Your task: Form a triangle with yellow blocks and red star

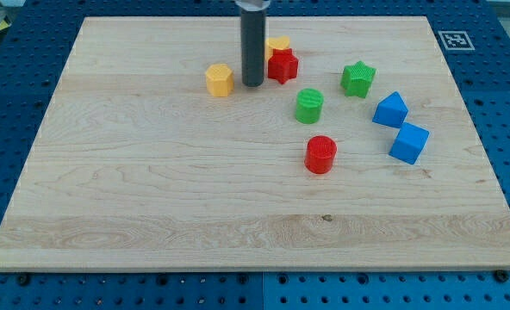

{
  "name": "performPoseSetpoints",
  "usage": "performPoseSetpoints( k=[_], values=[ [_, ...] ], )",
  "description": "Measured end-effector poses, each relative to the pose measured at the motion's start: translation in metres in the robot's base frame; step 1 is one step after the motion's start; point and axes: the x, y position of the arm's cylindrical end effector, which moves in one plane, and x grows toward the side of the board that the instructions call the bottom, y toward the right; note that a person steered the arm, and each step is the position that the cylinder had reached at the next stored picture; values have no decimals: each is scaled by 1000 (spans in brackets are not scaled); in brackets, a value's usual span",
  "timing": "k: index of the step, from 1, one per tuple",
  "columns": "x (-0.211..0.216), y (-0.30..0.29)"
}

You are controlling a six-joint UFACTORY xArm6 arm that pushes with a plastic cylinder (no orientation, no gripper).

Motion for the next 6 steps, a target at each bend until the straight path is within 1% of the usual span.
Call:
performPoseSetpoints(
  k=[1,2,3,4,5,6],
  values=[
    [0,-30],
    [0,-29],
    [0,28],
    [-7,34],
    [-12,7],
    [-59,-21]
  ],
)
